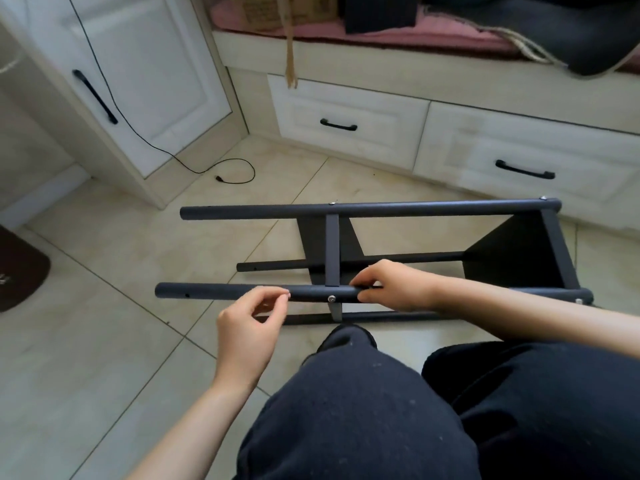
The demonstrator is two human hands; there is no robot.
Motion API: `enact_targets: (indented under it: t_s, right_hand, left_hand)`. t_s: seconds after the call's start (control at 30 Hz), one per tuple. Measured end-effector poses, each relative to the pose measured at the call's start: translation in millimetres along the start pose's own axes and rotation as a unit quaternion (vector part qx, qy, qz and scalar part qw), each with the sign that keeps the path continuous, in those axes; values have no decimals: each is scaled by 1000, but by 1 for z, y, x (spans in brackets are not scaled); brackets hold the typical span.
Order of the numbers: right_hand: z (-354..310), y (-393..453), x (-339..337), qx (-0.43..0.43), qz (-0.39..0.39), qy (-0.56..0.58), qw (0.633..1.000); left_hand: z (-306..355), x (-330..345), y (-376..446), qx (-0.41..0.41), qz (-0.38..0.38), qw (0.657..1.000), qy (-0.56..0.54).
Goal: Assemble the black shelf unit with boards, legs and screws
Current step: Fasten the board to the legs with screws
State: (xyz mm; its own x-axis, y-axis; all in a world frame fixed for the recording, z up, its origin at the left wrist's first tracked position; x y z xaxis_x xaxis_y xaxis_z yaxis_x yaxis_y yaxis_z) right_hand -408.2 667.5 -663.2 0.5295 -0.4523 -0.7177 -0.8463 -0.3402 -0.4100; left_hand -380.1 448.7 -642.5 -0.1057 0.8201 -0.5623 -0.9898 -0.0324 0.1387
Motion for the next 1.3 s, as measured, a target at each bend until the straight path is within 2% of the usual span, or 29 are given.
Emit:
enact_targets:
  t_s: [0.07,0.1,0.17,0.2,0.23,0.3,0.73,1.07,1.17,1.3]
  right_hand:
    - [0,1,0,-3,3,-1,1000]
    - [0,1,0,-4,3,-1,1000]
    - [0,2,0,-5,6,-3,1000]
    - [1,2,0,-5,7,-3,1000]
    - [2,3,1,-4,8,-3,1000]
    - [3,3,0,-5,13,-3,1000]
    - [14,4,-28,-13,84,-6,996]
    - [8,-5,-76,-34,121,41,991]
    - [7,-16,-93,-29,135,54,989]
    - [2,-38,-126,-7,171,12,985]
  left_hand:
    - [-31,6,-7,-168,15,981,-98]
    - [-48,14,-11,-266,18,947,-181]
    - [-64,34,-18,-406,24,836,-370]
    - [-64,41,-17,-426,33,790,-441]
    - [-62,44,-13,-426,44,762,-485]
    - [-58,46,-3,-407,60,739,-534]
    - [-39,51,24,-354,43,738,-573]
    - [-1,43,64,-298,17,781,-549]
    - [27,36,81,-264,-12,800,-539]
    - [81,31,103,-205,-54,836,-507]
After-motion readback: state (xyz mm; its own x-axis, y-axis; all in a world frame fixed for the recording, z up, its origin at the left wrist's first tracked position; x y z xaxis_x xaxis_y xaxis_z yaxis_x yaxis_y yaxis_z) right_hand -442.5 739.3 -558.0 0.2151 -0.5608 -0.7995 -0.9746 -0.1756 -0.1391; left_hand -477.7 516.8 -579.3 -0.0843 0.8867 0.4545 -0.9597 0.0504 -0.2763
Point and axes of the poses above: each hand's wrist, its own y-axis towards the middle knuckle, its own x-axis out of the palm, z = x × y, the point moved 8 cm from there along y, towards the middle knuckle, and after that the axes turned 1 degree about -x, right-handed, at the moved point
